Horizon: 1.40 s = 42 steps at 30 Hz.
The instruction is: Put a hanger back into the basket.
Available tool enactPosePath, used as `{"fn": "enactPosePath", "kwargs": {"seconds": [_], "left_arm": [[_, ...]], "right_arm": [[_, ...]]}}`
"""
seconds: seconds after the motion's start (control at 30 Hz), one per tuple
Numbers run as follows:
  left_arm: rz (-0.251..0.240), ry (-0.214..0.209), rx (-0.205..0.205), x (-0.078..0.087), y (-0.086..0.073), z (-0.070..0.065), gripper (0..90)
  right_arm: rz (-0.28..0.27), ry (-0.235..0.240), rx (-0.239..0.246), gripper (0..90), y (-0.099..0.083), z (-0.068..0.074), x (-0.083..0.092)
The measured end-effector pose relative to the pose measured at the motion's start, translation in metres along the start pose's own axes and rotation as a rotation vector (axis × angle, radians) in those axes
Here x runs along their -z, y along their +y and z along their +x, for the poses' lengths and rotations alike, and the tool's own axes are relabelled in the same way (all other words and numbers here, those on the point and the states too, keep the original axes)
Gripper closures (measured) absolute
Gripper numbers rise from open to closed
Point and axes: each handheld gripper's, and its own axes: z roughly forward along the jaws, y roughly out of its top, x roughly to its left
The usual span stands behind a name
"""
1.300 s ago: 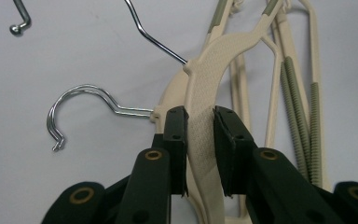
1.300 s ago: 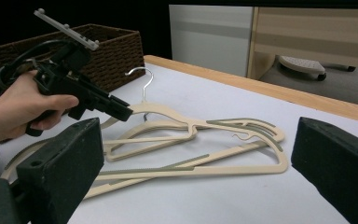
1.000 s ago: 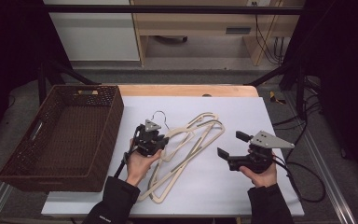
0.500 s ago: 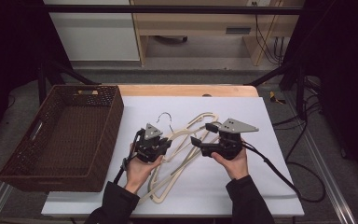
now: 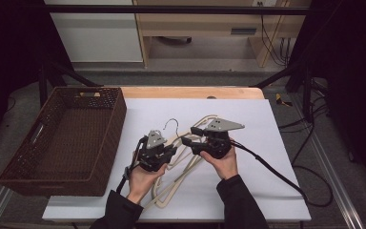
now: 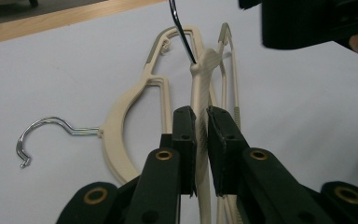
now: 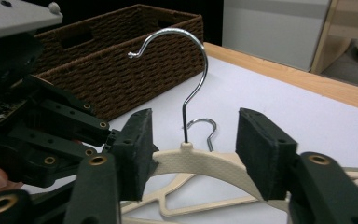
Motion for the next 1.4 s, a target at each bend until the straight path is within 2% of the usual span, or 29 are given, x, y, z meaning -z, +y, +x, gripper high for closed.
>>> {"fn": "enactPosePath", "kwargs": {"seconds": [0.2,0.3,0.67,0.73,0.8,0.9,0.97,1.03,1.1,1.13,1.17,1.23,1.27,1.4], "left_arm": [[-0.004,-0.014,-0.019,0.004,0.000,-0.005,82.2],[-0.011,-0.013,-0.027,0.004,-0.001,-0.007,82.5],[-0.010,-0.038,-0.044,0.008,0.000,-0.013,83.1],[-0.006,-0.041,-0.049,0.008,0.000,-0.013,82.6],[0.020,-0.035,-0.060,0.006,0.002,-0.012,77.0],[0.059,-0.059,-0.054,0.000,0.002,-0.009,71.4],[0.084,-0.067,-0.055,-0.006,0.003,-0.008,71.4],[0.097,-0.097,-0.045,-0.009,0.003,-0.007,74.5],[0.101,-0.116,-0.047,-0.010,0.004,-0.008,80.7],[0.101,-0.110,-0.054,-0.009,0.004,-0.010,83.7],[0.101,-0.104,-0.057,-0.009,0.005,-0.011,83.9],[0.099,-0.120,-0.048,-0.009,0.005,-0.011,84.5],[0.093,-0.131,-0.041,-0.008,0.005,-0.010,85.1],[0.059,-0.107,-0.055,-0.004,0.005,-0.013,85.6]], "right_arm": [[0.034,0.036,0.012,59.4,-0.004,0.004,-0.009],[0.033,0.045,0.013,65.9,-0.005,0.006,-0.012],[0.026,0.039,0.022,87.3,-0.004,0.006,-0.014],[0.029,0.034,0.029,87.9,-0.003,0.007,-0.013],[0.027,0.035,0.035,88.1,-0.003,0.007,-0.012],[0.028,0.039,0.046,88.2,-0.004,0.009,-0.011],[0.028,0.043,0.050,88.2,-0.004,0.010,-0.010],[0.031,0.041,0.060,88.2,-0.004,0.010,-0.009],[0.032,0.040,0.063,88.2,-0.004,0.010,-0.008],[0.032,0.037,0.061,88.1,-0.003,0.011,-0.008],[0.032,0.037,0.061,87.9,-0.003,0.011,-0.007],[0.034,0.036,0.061,86.7,-0.003,0.011,-0.006],[0.034,0.037,0.062,84.4,-0.003,0.011,-0.005],[0.032,0.049,0.070,69.8,-0.001,0.016,0.005]]}}
